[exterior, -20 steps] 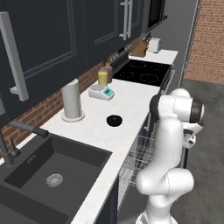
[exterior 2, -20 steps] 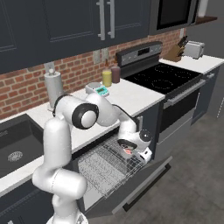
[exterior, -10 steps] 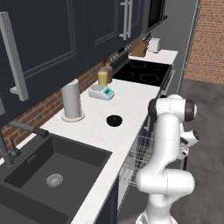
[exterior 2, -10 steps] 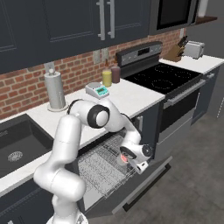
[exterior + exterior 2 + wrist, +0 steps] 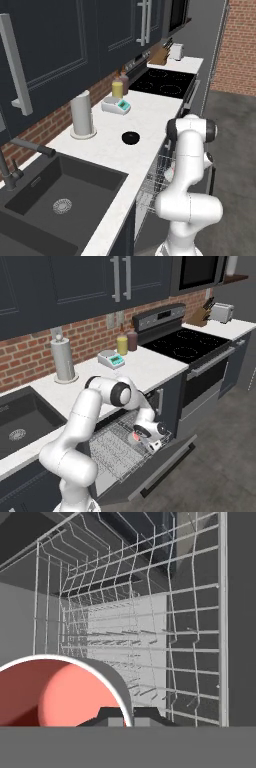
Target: Pick up the cup and bowl from the counter, place them in the dishwasher, and close the dishwasher door.
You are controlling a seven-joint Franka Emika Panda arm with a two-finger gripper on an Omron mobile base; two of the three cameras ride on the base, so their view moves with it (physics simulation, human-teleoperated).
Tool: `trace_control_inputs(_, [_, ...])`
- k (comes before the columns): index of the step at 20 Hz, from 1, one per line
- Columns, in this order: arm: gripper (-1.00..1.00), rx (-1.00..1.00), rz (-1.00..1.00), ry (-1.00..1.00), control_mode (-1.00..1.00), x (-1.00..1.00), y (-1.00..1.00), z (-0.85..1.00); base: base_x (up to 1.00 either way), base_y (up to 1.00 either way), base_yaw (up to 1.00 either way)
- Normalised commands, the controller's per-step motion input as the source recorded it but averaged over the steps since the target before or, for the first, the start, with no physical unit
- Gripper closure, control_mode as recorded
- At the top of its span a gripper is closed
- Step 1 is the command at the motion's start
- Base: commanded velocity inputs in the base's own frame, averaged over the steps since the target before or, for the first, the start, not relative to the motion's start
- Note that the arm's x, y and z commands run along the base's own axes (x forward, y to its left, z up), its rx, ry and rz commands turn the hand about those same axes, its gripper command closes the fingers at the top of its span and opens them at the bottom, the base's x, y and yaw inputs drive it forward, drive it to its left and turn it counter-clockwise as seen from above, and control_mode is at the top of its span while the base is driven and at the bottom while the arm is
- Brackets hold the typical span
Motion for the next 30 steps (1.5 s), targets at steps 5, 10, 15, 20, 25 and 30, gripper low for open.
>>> trace_control_inputs(5, [1.00, 0.00, 0.00, 0.06, -1.00, 0.47, 0.17, -0.49, 0.00, 0.00, 0.00])
trace_control_inputs(10, [1.00, 0.00, 0.00, 0.06, -1.00, 0.50, 0.08, -0.54, 0.00, 0.00, 0.00])
trace_control_inputs(15, [1.00, 0.00, 0.00, 0.04, -1.00, 0.41, 0.05, -0.56, 0.00, 0.00, 0.00])
trace_control_inputs(20, [1.00, 0.00, 0.00, 0.03, -1.00, 0.29, 0.00, -0.49, 0.00, 0.00, 0.00])
trace_control_inputs(25, [-1.00, 0.00, 0.00, 0.02, -1.00, 0.06, -0.01, -0.44, 0.00, 0.00, 0.00])
trace_control_inputs(30, [-1.00, 0.00, 0.00, 0.00, -1.00, -0.01, -0.14, -0.20, 0.00, 0.00, 0.00])
